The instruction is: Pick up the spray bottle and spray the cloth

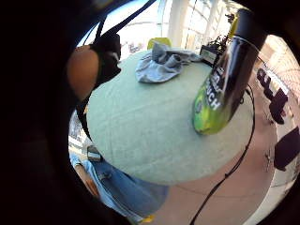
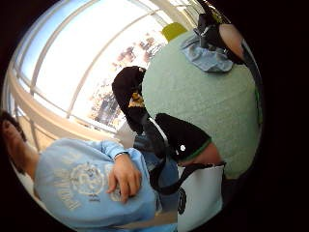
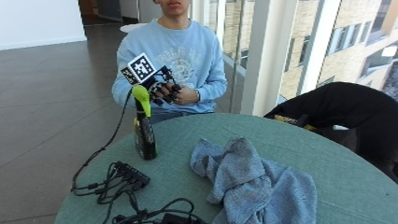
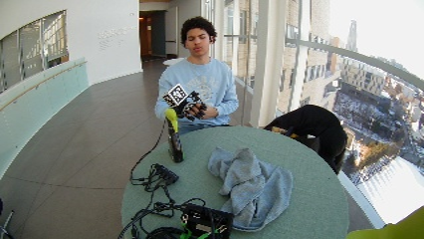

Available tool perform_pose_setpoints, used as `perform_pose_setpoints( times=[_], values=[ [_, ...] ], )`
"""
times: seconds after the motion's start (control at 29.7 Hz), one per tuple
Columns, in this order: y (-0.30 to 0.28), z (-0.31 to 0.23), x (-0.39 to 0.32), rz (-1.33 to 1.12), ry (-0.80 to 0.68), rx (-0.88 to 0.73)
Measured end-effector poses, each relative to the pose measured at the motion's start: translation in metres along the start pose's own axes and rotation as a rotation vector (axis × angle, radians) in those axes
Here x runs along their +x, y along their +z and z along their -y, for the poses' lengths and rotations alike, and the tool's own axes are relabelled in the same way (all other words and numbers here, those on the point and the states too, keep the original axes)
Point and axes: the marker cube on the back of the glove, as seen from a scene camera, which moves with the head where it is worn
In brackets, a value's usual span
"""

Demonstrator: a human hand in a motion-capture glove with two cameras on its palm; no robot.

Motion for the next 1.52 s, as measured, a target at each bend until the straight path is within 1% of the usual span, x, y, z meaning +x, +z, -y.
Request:
perform_pose_setpoints(
  times=[0.2,0.34,0.47,0.61,0.71,0.78,1.04,1.18,1.28,1.38,1.52],
  values=[
    [-0.023,-0.013,0.040,0.005,0.155,0.043],
    [-0.031,-0.014,0.065,0.005,0.305,0.063],
    [-0.036,-0.009,0.097,0.031,0.307,0.130],
    [-0.040,-0.015,0.111,0.136,0.287,0.077],
    [-0.036,0.000,0.121,0.220,0.408,0.130],
    [-0.031,0.008,0.127,0.280,0.461,0.167],
    [-0.012,0.034,0.160,0.499,0.522,0.213],
    [0.001,0.047,0.172,0.580,0.507,0.228],
    [0.007,0.050,0.172,0.632,0.493,0.199],
    [0.010,0.054,0.168,0.663,0.482,0.185],
    [0.011,0.061,0.165,0.643,0.488,0.198]
  ],
)
